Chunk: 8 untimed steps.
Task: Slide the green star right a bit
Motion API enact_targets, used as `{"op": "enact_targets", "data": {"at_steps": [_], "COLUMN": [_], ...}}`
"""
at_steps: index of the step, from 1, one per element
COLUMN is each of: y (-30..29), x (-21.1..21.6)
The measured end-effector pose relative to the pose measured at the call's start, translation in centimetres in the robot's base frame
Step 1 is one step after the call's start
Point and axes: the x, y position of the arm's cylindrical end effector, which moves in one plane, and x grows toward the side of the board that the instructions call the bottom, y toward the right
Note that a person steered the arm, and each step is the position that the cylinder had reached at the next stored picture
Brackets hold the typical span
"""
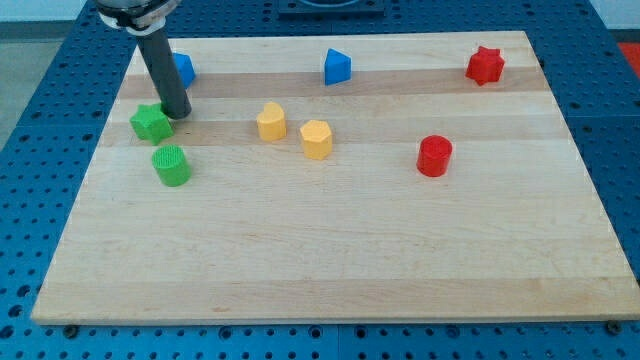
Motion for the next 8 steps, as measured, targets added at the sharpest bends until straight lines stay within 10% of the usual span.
{"op": "enact_targets", "data": {"at_steps": [8], "y": [-7.1], "x": [2.1]}}
